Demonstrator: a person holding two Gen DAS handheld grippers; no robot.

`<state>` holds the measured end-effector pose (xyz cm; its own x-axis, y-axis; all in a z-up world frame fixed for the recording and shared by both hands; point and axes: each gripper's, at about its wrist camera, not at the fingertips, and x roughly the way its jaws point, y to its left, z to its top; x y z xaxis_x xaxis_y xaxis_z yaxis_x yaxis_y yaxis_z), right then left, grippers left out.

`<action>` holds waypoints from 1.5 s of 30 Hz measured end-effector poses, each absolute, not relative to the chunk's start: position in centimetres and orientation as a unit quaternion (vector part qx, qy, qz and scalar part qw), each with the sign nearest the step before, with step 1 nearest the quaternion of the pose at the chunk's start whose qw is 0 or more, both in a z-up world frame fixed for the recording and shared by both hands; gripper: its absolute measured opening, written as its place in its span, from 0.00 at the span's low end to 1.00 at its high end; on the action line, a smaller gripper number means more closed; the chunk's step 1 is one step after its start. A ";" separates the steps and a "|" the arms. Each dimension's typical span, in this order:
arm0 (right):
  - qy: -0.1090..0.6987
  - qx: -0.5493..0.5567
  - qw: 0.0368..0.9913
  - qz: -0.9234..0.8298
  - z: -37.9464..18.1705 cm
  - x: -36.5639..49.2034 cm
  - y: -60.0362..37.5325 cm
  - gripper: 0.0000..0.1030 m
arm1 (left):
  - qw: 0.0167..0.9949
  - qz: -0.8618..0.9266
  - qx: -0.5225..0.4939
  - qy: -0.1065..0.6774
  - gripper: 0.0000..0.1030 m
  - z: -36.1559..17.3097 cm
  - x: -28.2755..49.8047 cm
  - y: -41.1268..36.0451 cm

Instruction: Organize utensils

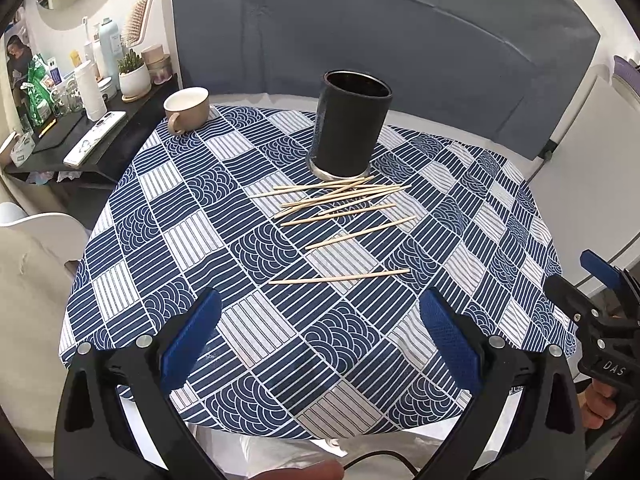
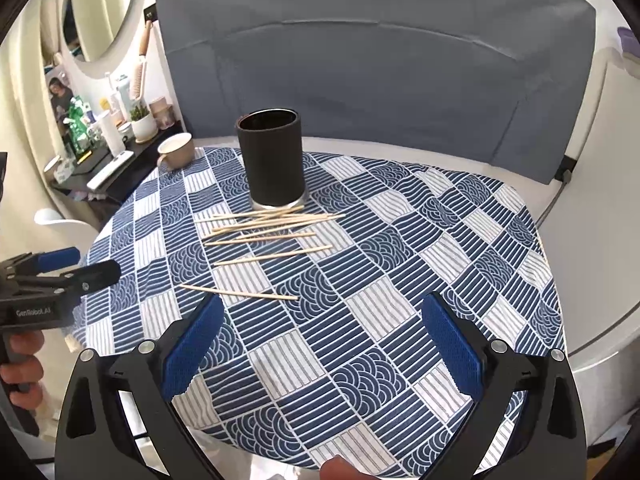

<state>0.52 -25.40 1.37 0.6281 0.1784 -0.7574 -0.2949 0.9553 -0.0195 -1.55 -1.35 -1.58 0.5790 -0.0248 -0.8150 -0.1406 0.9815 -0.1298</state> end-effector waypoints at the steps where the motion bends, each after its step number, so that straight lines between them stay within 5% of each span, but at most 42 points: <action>1: 0.412 -0.071 0.899 0.129 1.3 0.6 -25.3 0.92 | 0.882 0.034 -0.089 0.462 0.94 -1.8 -1.3 -1.1; 29: 0.484 -0.053 0.872 0.056 -3.3 4.7 -17.5 0.92 | 0.842 -0.014 -0.059 0.537 0.94 -6.0 5.6 7.9; 45: 0.576 0.072 0.813 -0.058 -12.2 8.2 -15.4 0.92 | 0.813 -0.106 0.047 0.570 0.94 -11.3 17.1 11.2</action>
